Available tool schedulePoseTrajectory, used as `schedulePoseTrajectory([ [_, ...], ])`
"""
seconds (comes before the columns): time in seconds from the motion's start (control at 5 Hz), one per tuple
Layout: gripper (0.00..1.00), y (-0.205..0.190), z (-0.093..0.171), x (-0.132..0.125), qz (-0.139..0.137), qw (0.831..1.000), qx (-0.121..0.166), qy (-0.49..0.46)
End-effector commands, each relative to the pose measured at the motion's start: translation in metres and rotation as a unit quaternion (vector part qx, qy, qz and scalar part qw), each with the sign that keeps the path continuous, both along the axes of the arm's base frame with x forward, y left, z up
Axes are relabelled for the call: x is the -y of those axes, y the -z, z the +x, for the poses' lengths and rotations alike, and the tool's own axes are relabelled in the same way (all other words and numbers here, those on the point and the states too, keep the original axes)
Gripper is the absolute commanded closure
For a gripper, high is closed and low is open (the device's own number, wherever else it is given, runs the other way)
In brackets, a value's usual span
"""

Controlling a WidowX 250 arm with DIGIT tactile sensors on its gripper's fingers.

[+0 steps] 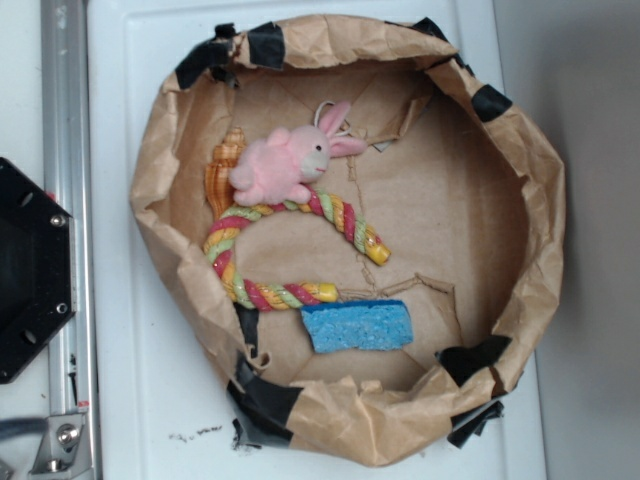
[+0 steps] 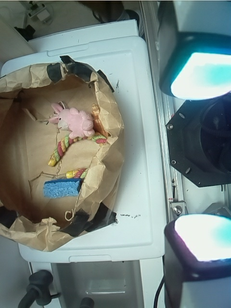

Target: Grab the pink bunny.

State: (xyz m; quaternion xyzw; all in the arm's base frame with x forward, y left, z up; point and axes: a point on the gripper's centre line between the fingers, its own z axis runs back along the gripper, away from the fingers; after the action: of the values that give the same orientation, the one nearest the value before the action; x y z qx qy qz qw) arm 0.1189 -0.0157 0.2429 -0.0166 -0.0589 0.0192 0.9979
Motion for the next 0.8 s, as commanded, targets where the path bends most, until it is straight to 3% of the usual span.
schedulePoseTrajectory([
  [0.0,0.00,0.000,0.000,0.000,0.000,1.000,0.000,0.000],
  [0.2,0.00,0.020,0.050,0.001,0.006,0.995,0.037,-0.094],
  [0.6,0.00,0.069,0.143,-0.037,0.001,0.979,0.047,-0.196],
])
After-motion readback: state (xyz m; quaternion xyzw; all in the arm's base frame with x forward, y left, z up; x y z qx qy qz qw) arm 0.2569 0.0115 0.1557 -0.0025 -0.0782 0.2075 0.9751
